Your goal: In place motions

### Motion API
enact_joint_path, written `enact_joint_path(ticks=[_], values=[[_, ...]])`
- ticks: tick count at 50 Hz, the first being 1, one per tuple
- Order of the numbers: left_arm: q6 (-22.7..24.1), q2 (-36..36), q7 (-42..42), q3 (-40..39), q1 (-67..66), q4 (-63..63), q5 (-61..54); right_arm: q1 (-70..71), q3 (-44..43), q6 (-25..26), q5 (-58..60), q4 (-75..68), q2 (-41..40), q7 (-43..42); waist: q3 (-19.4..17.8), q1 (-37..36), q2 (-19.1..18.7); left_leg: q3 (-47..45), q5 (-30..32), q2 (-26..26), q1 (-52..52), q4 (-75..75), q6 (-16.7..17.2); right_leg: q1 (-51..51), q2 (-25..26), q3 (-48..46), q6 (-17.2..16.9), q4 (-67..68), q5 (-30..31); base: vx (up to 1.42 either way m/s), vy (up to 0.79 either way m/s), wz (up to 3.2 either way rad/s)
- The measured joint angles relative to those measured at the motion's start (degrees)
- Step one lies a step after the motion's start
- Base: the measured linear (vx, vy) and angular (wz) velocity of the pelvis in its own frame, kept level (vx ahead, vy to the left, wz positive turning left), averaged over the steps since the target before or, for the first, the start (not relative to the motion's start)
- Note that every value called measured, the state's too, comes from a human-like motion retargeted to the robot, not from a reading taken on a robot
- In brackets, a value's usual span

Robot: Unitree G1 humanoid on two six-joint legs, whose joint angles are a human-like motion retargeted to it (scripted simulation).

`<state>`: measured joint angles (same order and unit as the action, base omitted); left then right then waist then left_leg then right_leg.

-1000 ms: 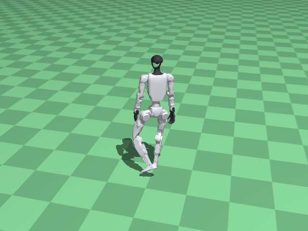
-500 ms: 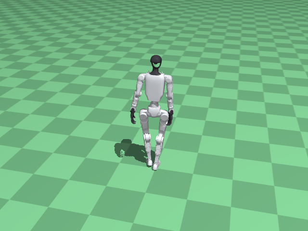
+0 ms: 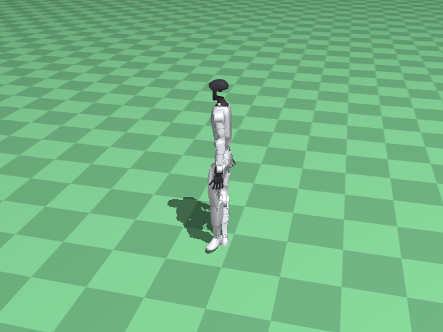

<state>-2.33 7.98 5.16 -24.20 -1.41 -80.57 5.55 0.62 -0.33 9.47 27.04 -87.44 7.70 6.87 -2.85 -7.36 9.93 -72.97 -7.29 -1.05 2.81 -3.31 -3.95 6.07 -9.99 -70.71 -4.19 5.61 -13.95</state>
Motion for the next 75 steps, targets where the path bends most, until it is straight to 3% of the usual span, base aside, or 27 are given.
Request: enact_joint_path(ticks=[3, 13, 18, 21, 23, 25, 28, 30, 34, 37, 38, 40, 41, 44, 53, 60, 75], values=[[0.5, -0.9, -1.0, -2.3, 0.1, -0.4, -2.1, -0.3, 0.2, -0.6, -0.3, -0.1, -0.4, 1.0, 0.6, -1.7, -1.5, 2.7, 7.4, -0.7, 0.1, 2.7, 4.4, 1.7, 2.2, -3.0, -1.0, -0.1, 0.3, 0.07, 0.28, 1.41], [1.3, -3.6, -2.9, -7.9, 0.0, -4.1, -4.8, 3.8, 1.3, -1.2, 0.3, 1.7, 0.8, 3.1, -0.5, -9.5, 0.3, 7.5, 5.0, 2.3, 0.0, 2.9, 4.1, 4.2, 0.8, -5.3, -2.0, -0.3, 2.5, 0.11, 0.21, 0.36], [1.2, -2.8, -3.1, -8.6, -1.6, -6.9, -4.3, 3.9, -0.1, -2.4, -0.2, 4.2, 1.0, 1.1, 1.7, -7.7, -0.8, 11.2, 3.0, 2.4, 0.7, 3.5, 4.1, 6.4, 1.2, -7.6, -1.3, 1.4, 5.7, 0.25, 0.16, 0.42], [1.1, -1.6, -2.9, -7.4, -2.3, -8.2, -2.9, 2.7, -0.5, -2.8, -2.1, 4.8, 1.1, 1.1, 3.1, -4.7, -4.7, 13.3, 3.3, -0.1, -0.2, 4.3, 1.9, 7.1, -0.4, 2.8, 3.3, 9.6, 10.1, 0.32, 0.13, 0.87], [0.7, -0.7, -3.1, -6.2, -2.6, -9.0, -0.7, 1.0, -0.8, -2.6, -3.1, 4.9, 1.4, 1.4, 5.3, 2.5, -7.9, 18.9, 3.7, -3.0, -2.3, 3.3, 1.1, 4.5, -3.6, 11.7, 6.3, 20.1, 11.2, 0.34, 0.11, 2.85], [0.5, -0.1, -3.3, -4.8, -2.2, -9.5, 1.4, -0.8, -1.1, -2.4, -5.2, 4.5, 1.6, 1.2, 7.2, 9.7, -10.1, 25.9, 4.5, -3.9, -5.7, 2.9, -0.4, -3.1, -4.8, 26.1, 3.6, 30.4, 9.6, 0.17, 0.00, 3.60], [0.8, 0.8, -2.4, 0.2, 1.1, -8.5, 2.3, -1.6, -2.9, -2.2, -9.8, 3.0, 1.3, 1.2, 4.0, 17.8, -13.7, 39.1, 6.5, -5.0, -9.4, 2.3, -2.3, -14.4, 9.4, 48.8, -1.9, 36.4, 5.7, -0.05, -0.03, 3.45], [0.7, 1.7, -1.2, 3.7, 3.3, -6.8, 3.2, -1.6, -3.7, -2.3, -11.8, 1.6, 1.2, 2.1, 1.6, 18.3, -14.5, 43.0, 7.7, -5.1, -10.7, 2.0, -3.1, -16.5, 16.0, 56.1, -1.6, 35.3, 5.0, -0.11, -0.04, 2.10], [0.3, 2.9, -0.1, 8.0, 7.0, -5.0, 4.9, -2.9, -3.3, -1.7, -10.4, 0.0, 0.5, 3.5, 0.7, 22.4, -15.8, 52.7, 10.1, -3.2, -14.1, 1.9, -3.8, -20.5, 16.1, 56.9, 2.3, 29.3, 2.9, 0.01, -0.05, 2.10], [0.0, 2.3, 0.5, 10.9, 9.4, -4.7, 6.0, -4.4, -3.5, -1.7, -8.3, -1.0, 0.0, 3.9, -0.3, 23.2, -14.4, 56.8, 11.8, 0.9, -13.1, 3.0, -4.0, -20.8, 17.3, 64.0, 2.5, 19.1, 2.0, 0.10, -0.02, 2.26], [0.0, 1.7, 0.8, 11.8, 9.5, -4.5, 6.1, -5.0, -3.5, -1.6, -7.7, -1.3, 0.0, 4.0, -0.6, 22.4, -13.5, 57.7, 12.2, 2.6, -12.1, 3.4, -4.2, -19.8, 17.5, 66.8, 2.8, 15.0, 2.4, 0.20, 0.01, 1.66], [-0.1, 0.5, 1.5, 13.3, 9.3, -4.7, 5.8, -6.0, -3.5, -1.2, -6.1, -1.6, -0.2, 4.1, -1.0, 20.1, -11.6, 58.6, 12.8, 5.9, -9.5, 4.7, -4.6, -16.9, 16.8, 70.1, 6.7, 7.9, 10.2, 0.25, 0.02, 0.83], [0.0, 0.2, 2.1, 13.5, 9.2, -5.0, 5.6, -6.0, -3.2, -1.0, -5.2, -1.7, -0.3, 4.0, -0.6, 17.2, -10.7, 56.9, 12.6, 6.9, -8.4, 5.4, -4.7, -15.2, 16.2, 71.8, 5.7, 7.2, 9.4, 0.24, 0.02, -0.21], [-0.1, -0.4, 2.7, 13.4, 7.7, -5.4, 6.7, -5.3, -2.6, -0.1, -3.3, -1.3, -0.7, 3.7, 0.8, 14.0, -10.5, 57.6, 12.1, 7.9, -7.9, 5.3, -4.5, -12.9, 12.4, 59.3, 6.7, 5.4, 8.9, 0.16, 0.02, 0.39], [0.6, -0.2, 0.1, 9.6, -0.4, -8.2, 9.3, -2.2, 0.8, -2.3, -1.3, 6.0, -1.8, 0.3, 2.7, 13.3, -11.4, 61.2, 11.3, 8.5, -6.4, 4.1, -4.0, -7.1, 13.8, 55.8, 7.5, -1.1, 9.3, 0.11, -0.02, 0.56], [0.0, 0.2, 0.2, 5.5, -3.8, -9.7, 8.9, -0.9, 1.3, -2.7, -4.5, 7.1, -2.3, 3.4, 4.6, 10.3, -10.6, 61.6, 11.4, 9.3, -5.9, 4.5, -3.3, -5.9, 13.2, 53.8, 7.7, -3.0, 9.1, 0.08, -0.02, 0.28], [-2.1, -1.6, 3.2, 3.7, -3.1, -9.9, 6.5, -1.6, 2.5, -1.9, -2.2, 3.5, -1.7, 5.1, 4.7, 9.1, -10.4, 62.9, 11.7, 9.6, -6.1, 4.1, -3.3, -4.8, 13.4, 52.0, 8.3, -3.9, 8.1, 0.01, -0.02, 0.06]])
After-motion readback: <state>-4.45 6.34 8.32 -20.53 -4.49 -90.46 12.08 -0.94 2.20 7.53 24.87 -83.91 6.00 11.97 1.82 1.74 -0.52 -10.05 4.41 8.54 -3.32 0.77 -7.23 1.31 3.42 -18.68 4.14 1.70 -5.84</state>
